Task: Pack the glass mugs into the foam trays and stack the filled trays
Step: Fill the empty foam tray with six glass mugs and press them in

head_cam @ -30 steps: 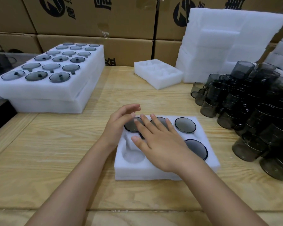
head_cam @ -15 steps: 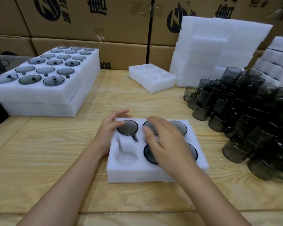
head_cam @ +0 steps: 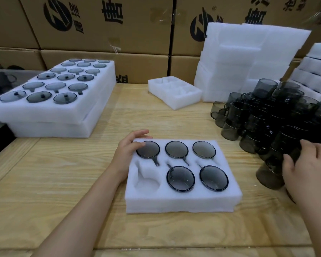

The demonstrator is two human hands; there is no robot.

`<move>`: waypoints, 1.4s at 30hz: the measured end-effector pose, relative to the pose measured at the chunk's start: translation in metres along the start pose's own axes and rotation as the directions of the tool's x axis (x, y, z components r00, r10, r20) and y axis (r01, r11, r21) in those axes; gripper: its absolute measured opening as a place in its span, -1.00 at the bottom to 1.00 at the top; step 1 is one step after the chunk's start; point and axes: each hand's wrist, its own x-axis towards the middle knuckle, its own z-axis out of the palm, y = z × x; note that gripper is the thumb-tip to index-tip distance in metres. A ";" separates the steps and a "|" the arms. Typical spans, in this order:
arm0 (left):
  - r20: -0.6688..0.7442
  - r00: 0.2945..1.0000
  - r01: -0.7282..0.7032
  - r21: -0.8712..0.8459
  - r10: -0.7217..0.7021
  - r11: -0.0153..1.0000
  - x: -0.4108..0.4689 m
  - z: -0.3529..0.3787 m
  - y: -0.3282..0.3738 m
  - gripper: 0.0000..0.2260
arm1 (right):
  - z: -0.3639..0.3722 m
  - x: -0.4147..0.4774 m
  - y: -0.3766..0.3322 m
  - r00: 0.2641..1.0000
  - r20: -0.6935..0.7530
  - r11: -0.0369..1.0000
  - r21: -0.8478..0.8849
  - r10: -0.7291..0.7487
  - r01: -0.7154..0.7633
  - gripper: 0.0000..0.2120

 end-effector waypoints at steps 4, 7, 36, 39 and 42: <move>0.003 1.000 0.005 -0.017 -0.005 1.000 0.000 0.000 -0.001 -0.67 | 0.007 0.005 0.005 0.999 0.044 0.997 -0.072 0.001 0.002 -0.73; -0.005 1.000 0.008 -0.025 -0.009 1.000 0.001 -0.001 -0.001 -0.66 | 0.007 0.009 0.005 0.999 0.044 0.999 -0.049 0.024 -0.021 -0.82; -0.013 1.000 -0.017 0.002 0.017 1.000 0.002 0.002 0.000 -0.72 | -0.074 -0.034 -0.162 0.583 0.428 0.347 0.903 -0.691 -0.251 -0.77; -0.019 1.000 -0.015 0.029 0.016 0.999 0.003 0.003 0.002 -0.72 | -0.067 -0.036 -0.169 0.506 0.450 0.371 0.893 -0.736 -0.255 -0.82; -0.021 1.000 -0.013 0.060 0.015 0.998 0.001 0.004 0.004 -0.67 | -0.062 -0.039 -0.175 0.452 0.449 0.432 0.890 -0.771 -0.148 -0.83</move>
